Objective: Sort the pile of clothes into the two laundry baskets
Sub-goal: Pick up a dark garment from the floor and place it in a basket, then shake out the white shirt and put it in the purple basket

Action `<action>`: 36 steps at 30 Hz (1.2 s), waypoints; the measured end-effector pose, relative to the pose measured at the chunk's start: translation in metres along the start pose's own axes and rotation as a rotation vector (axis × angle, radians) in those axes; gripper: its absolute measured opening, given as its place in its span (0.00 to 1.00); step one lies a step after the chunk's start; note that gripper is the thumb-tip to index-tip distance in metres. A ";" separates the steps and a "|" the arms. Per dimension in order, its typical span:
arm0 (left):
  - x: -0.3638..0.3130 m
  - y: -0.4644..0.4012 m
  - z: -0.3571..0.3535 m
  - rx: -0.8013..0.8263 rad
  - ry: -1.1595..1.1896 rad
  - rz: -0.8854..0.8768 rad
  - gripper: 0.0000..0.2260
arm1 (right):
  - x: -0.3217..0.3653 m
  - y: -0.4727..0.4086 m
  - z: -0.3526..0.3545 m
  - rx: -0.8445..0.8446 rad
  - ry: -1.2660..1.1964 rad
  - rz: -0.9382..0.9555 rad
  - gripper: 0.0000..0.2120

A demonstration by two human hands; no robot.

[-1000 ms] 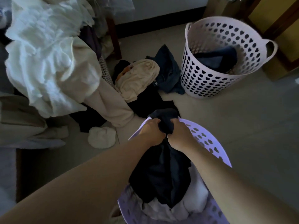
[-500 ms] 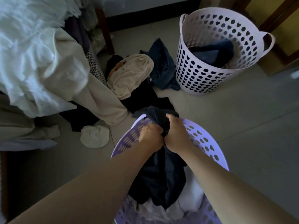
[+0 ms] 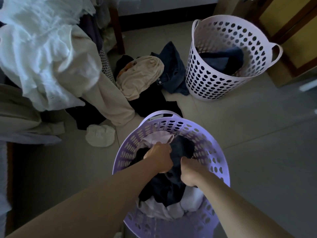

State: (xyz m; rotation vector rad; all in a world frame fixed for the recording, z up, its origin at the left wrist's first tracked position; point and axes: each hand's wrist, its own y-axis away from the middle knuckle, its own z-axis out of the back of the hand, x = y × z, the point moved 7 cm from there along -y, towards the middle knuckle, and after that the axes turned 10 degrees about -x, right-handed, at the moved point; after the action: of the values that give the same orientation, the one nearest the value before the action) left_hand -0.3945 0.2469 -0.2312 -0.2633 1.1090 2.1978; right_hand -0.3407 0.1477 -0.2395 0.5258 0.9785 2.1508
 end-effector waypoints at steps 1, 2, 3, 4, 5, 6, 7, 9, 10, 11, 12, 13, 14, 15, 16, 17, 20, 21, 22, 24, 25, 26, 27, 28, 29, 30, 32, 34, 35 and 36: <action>0.003 0.002 0.002 -0.008 0.011 0.011 0.25 | 0.003 0.000 0.000 -0.001 -0.019 -0.002 0.25; 0.007 0.006 0.006 -0.023 0.033 0.024 0.25 | 0.008 0.000 0.001 -0.022 -0.029 0.014 0.28; 0.009 0.009 0.009 -0.036 0.042 0.035 0.25 | 0.014 -0.002 0.005 -0.058 -0.038 0.038 0.28; 0.014 0.012 0.013 -0.049 0.033 0.052 0.24 | 0.023 -0.003 0.009 -0.089 -0.053 0.066 0.27; 0.019 0.015 0.017 -0.060 0.025 0.069 0.23 | 0.032 -0.003 0.013 -0.112 -0.077 0.092 0.26; 0.024 0.019 0.021 -0.074 0.030 0.085 0.23 | 0.042 -0.003 0.016 -0.128 -0.100 0.115 0.24; 0.028 0.023 0.026 -0.088 0.047 0.103 0.23 | 0.052 -0.003 0.019 -0.148 -0.117 0.142 0.23; 0.036 0.031 0.036 -0.117 0.085 0.128 0.21 | 0.072 -0.002 0.029 -0.207 -0.142 0.203 0.18; 0.040 0.036 0.042 -0.135 0.100 0.138 0.21 | 0.082 -0.001 0.034 -0.236 -0.144 0.230 0.16; 0.045 0.040 0.049 -0.154 0.106 0.150 0.21 | 0.091 0.002 0.039 -0.261 -0.144 0.257 0.15; 0.051 0.045 0.056 -0.180 0.107 0.168 0.21 | 0.102 0.005 0.043 -0.271 -0.133 0.283 0.16; 0.059 0.051 0.065 -0.208 0.106 0.190 0.21 | 0.114 0.007 0.047 -0.281 -0.108 0.309 0.17; 0.067 0.056 0.072 -0.232 0.112 0.208 0.20 | 0.126 0.009 0.051 -0.287 -0.070 0.323 0.18; 0.072 0.059 0.078 -0.247 0.123 0.221 0.19 | 0.134 0.012 0.055 -0.293 -0.032 0.328 0.18; 0.080 0.064 0.084 -0.260 0.141 0.242 0.19 | 0.147 0.016 0.060 -0.299 0.006 0.340 0.18; 0.089 0.068 0.090 -0.268 0.168 0.264 0.20 | 0.159 0.019 0.063 -0.295 0.048 0.347 0.18; 0.121 0.081 0.107 -0.313 0.261 0.328 0.23 | 0.194 0.031 0.071 -0.293 0.109 0.354 0.19; 0.131 0.085 0.111 -0.328 0.281 0.343 0.24 | 0.206 0.034 0.073 -0.294 0.116 0.365 0.20; 0.141 0.090 0.115 -0.337 0.296 0.358 0.26 | 0.218 0.036 0.073 -0.292 0.127 0.384 0.22; 0.163 0.101 0.121 -0.354 0.318 0.388 0.27 | 0.245 0.036 0.066 -0.284 0.144 0.408 0.24; 0.175 0.106 0.124 -0.359 0.328 0.407 0.27 | 0.257 0.037 0.062 -0.282 0.151 0.418 0.25; 0.188 0.113 0.127 -0.369 0.344 0.429 0.27 | 0.271 0.040 0.059 -0.287 0.163 0.436 0.24; 0.201 0.120 0.130 -0.382 0.355 0.445 0.26 | 0.284 0.043 0.055 -0.289 0.167 0.448 0.24; 0.215 0.128 0.133 -0.397 0.369 0.462 0.25 | 0.299 0.048 0.051 -0.293 0.170 0.462 0.23; 0.230 0.138 0.137 -0.415 0.382 0.478 0.25 | 0.315 0.052 0.046 -0.291 0.168 0.477 0.23; 0.241 0.147 0.141 -0.430 0.396 0.490 0.25 | 0.326 0.056 0.043 -0.290 0.165 0.488 0.23; 0.268 0.168 0.150 -0.473 0.419 0.523 0.25 | 0.356 0.066 0.035 -0.299 0.166 0.523 0.22; 0.298 0.191 0.159 -0.516 0.441 0.567 0.24 | 0.389 0.079 0.025 -0.305 0.183 0.572 0.20; 0.311 0.201 0.162 -0.528 0.444 0.588 0.23 | 0.403 0.085 0.021 -0.305 0.194 0.588 0.19; 0.325 0.212 0.166 -0.535 0.446 0.614 0.22 | 0.419 0.092 0.017 -0.309 0.214 0.603 0.19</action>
State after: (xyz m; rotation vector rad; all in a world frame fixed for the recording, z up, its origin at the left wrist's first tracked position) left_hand -0.7598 0.4351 -0.1360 -0.7564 0.8637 3.0811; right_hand -0.6504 0.4230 -0.1285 0.4843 0.6165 2.8839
